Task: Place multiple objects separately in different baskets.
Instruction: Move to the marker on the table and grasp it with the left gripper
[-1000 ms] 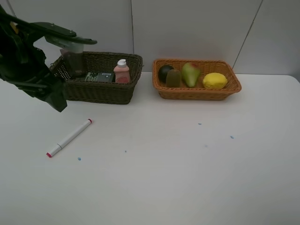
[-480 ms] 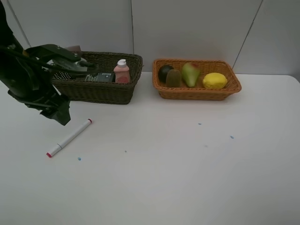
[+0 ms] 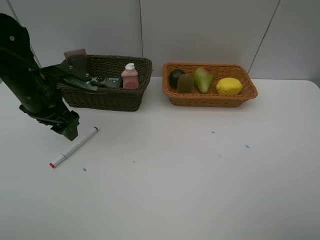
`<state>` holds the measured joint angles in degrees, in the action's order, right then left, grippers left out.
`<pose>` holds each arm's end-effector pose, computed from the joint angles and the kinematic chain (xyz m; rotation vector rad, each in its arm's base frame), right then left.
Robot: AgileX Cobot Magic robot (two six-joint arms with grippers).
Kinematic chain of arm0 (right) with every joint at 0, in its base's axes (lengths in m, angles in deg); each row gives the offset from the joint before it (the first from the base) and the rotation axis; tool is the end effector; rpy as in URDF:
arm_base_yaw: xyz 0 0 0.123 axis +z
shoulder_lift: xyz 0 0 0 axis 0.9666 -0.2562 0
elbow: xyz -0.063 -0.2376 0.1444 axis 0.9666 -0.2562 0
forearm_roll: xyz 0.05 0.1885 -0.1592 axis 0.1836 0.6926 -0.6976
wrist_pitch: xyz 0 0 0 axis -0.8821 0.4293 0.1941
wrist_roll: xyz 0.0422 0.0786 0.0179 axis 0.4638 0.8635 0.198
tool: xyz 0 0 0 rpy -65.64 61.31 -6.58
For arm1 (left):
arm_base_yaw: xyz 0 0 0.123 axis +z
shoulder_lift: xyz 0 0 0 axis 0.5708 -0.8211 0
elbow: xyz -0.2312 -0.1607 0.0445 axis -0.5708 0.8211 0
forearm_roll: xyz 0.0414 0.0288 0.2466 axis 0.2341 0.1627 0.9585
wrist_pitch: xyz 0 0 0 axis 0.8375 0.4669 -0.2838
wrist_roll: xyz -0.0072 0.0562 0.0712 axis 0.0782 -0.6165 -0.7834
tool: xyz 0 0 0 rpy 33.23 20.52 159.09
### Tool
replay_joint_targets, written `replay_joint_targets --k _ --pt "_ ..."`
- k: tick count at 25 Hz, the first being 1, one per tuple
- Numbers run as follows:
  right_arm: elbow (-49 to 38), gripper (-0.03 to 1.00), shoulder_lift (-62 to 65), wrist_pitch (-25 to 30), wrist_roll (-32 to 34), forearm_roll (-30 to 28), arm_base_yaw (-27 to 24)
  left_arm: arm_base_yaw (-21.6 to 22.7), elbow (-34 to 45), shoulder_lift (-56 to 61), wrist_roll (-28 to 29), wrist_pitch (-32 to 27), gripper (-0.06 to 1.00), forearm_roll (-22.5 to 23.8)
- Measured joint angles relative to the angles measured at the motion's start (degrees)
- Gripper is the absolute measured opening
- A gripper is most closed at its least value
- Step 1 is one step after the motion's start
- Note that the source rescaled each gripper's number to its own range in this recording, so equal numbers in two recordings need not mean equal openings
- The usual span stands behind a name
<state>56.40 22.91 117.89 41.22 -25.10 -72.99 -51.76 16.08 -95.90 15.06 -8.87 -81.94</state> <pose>-0.0083 -0.0133 0.2835 0.0302 2.0136 -0.1344 0.2850 -0.0839 0.1696 0.8273 2.8667 0.0430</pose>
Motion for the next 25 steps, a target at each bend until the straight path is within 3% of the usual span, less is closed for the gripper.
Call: replay_joint_targets --k 25 --pt "0.0 0.99 0.0 0.0 0.0 0.1 0.0 0.2 0.1 -9.2 -1.0 6.8 1.0 -1.4"
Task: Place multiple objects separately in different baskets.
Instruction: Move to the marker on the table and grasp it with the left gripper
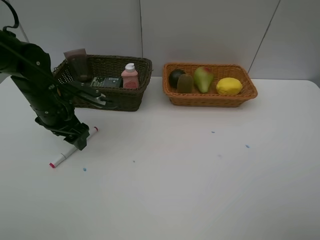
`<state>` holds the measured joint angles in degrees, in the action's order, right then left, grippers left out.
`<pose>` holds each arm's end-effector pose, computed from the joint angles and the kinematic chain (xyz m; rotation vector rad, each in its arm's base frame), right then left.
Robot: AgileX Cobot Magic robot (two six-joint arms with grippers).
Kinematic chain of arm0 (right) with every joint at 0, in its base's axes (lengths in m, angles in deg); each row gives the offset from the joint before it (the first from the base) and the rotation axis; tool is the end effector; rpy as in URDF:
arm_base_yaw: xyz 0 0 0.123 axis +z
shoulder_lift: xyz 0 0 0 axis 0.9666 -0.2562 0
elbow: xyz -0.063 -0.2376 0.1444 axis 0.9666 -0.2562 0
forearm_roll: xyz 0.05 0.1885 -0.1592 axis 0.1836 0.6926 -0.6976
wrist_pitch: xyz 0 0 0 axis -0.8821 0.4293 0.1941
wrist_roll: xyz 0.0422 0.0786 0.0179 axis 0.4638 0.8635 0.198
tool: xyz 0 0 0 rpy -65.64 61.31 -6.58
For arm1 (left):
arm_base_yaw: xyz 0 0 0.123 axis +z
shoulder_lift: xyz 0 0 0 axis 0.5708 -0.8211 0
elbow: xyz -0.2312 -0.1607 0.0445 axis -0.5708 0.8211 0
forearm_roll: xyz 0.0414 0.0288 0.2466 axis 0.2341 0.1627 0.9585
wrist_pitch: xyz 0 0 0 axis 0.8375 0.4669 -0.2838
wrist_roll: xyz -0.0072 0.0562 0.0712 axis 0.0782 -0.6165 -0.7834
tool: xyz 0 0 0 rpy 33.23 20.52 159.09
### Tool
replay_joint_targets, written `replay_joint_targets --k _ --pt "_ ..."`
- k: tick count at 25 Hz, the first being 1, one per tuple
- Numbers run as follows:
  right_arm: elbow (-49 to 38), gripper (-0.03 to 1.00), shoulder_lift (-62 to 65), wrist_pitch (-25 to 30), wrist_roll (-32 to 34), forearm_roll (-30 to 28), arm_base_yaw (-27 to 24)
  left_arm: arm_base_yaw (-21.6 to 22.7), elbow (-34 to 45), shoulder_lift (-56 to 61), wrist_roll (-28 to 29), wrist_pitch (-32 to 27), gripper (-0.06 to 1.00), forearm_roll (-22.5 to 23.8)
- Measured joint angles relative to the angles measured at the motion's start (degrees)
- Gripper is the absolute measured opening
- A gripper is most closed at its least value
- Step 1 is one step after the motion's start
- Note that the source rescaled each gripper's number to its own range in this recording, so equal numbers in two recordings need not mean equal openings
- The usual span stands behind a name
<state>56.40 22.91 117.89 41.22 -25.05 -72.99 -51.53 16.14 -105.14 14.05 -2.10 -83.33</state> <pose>-0.0083 -0.0132 0.2835 0.0301 2.0137 -0.1333 0.2983 -0.0884 0.1216 0.8384 2.9104 0.0172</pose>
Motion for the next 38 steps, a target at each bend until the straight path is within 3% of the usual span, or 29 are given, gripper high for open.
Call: replay_joint_targets --k 38 --pt "0.0 0.99 0.0 0.0 0.0 -0.1 0.0 0.7 0.0 -3.3 -0.1 1.5 1.0 -1.2"
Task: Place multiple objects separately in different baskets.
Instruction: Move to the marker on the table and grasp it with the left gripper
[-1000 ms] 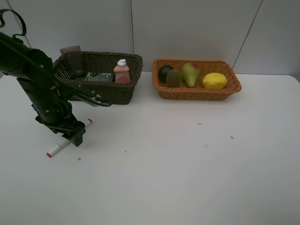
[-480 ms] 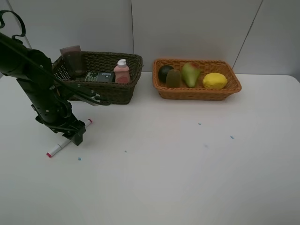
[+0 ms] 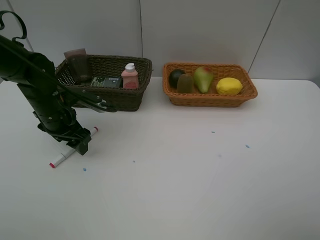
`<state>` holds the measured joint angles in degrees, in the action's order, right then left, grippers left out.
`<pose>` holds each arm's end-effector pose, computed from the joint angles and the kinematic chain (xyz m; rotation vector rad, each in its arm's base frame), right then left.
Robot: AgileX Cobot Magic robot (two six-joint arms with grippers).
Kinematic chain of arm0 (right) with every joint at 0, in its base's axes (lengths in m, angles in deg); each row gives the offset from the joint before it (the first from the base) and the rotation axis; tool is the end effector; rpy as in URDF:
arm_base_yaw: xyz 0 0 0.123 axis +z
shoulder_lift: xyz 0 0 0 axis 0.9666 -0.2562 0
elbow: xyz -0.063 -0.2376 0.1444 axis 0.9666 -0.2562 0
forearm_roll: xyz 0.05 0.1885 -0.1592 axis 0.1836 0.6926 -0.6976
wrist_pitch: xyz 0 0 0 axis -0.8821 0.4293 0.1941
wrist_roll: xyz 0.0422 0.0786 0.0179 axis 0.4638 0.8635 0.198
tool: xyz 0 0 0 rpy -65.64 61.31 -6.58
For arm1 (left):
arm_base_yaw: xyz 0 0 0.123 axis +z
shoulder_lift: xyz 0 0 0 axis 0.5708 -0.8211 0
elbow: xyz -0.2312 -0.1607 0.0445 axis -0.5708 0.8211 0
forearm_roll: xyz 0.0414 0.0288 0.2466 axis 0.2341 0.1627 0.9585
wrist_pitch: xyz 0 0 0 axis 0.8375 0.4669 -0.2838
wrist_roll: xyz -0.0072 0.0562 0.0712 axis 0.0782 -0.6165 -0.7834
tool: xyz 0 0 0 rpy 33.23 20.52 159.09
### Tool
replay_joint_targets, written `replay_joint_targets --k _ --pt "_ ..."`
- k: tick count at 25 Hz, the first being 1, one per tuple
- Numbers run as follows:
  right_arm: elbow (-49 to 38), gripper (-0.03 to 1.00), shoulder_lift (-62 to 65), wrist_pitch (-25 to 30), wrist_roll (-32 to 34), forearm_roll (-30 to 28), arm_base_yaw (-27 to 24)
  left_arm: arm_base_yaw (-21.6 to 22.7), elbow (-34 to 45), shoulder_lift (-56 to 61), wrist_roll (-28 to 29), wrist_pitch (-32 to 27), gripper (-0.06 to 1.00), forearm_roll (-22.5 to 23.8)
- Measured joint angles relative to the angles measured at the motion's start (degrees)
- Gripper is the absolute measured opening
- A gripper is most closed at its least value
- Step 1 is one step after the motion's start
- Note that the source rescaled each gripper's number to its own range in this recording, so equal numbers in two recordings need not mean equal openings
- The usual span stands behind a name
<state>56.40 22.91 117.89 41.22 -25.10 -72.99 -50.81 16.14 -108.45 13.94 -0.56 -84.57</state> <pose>-0.0083 -0.0133 0.2835 0.0302 2.0136 -0.1344 0.3009 -0.0863 0.1038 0.8065 2.9517 -0.0016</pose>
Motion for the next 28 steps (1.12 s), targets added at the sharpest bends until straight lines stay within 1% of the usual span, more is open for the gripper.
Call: replay_joint_targets --k 14,19,23,28 --pt "0.0 0.99 0.0 0.0 0.0 0.0 0.0 0.0 0.0 -0.1 0.0 1.7 1.0 0.0" --pt "0.0 0.99 0.0 0.0 0.0 0.0 0.0 0.0 0.0 -1.8 0.0 1.8 1.0 0.0" --pt "0.0 0.99 0.0 0.0 0.0 0.0 0.0 0.0 -0.1 -1.9 0.0 2.3 1.0 -1.2" --pt "0.0 0.99 0.0 0.0 0.0 0.0 0.0 0.0 -0.1 -1.9 0.0 2.7 1.0 -1.3"
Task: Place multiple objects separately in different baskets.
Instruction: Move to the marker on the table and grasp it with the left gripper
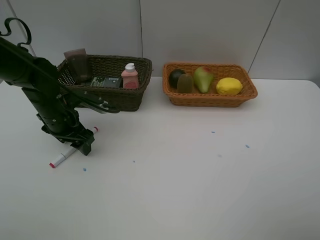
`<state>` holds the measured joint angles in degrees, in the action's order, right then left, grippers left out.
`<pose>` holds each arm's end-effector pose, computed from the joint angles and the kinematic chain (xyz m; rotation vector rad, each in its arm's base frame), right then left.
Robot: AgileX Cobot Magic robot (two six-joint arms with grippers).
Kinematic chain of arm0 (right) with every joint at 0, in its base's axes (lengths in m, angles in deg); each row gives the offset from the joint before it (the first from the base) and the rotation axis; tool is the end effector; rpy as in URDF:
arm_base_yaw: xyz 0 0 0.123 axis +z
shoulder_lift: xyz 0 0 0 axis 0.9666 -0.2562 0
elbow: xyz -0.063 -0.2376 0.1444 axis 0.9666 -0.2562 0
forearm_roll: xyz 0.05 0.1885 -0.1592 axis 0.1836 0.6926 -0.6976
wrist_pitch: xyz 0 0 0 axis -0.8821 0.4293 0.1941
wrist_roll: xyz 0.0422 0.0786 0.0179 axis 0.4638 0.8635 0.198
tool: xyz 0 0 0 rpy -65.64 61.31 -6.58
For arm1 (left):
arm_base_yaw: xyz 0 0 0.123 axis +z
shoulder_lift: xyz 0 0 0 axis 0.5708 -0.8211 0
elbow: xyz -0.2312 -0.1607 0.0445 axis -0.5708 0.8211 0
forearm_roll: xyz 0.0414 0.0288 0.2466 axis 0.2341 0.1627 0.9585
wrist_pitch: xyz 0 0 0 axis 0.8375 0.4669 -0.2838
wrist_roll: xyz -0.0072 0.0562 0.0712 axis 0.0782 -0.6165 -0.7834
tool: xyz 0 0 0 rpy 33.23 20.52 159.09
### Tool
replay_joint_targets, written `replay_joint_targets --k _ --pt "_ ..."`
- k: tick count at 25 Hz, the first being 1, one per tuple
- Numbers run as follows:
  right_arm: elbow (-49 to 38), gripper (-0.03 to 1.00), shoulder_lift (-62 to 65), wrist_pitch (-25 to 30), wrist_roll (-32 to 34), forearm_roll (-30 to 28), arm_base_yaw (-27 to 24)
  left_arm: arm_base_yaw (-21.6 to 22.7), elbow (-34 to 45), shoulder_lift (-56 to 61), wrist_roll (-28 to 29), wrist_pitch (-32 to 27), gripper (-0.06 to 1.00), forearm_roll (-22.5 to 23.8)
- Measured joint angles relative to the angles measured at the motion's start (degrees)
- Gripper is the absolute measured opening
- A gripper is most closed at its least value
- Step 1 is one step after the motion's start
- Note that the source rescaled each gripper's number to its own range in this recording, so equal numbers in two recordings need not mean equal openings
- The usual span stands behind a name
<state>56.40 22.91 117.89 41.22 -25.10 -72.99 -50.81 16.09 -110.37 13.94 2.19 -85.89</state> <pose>-0.0083 -0.0133 0.2835 0.0302 2.0136 -0.1344 0.3042 -0.0884 0.0938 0.7744 2.9445 -0.0216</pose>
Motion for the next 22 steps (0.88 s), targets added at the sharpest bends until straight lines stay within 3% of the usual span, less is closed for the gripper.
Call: replay_joint_targets --k 5,8,20,22 --pt "0.0 0.99 0.0 0.0 0.0 0.0 0.0 0.0 0.0 0.0 0.0 0.1 0.99 0.0" --pt "0.0 0.99 0.0 0.0 0.0 0.0 0.0 0.0 0.0 0.0 0.0 0.2 0.93 0.0" --pt "0.0 0.99 0.0 0.0 0.0 0.1 0.0 0.0 0.0 0.0 0.0 0.2 0.12 0.0" --pt "0.0 0.99 0.0 0.0 0.0 0.1 0.0 0.0 0.0 0.0 0.0 0.1 0.11 0.0"
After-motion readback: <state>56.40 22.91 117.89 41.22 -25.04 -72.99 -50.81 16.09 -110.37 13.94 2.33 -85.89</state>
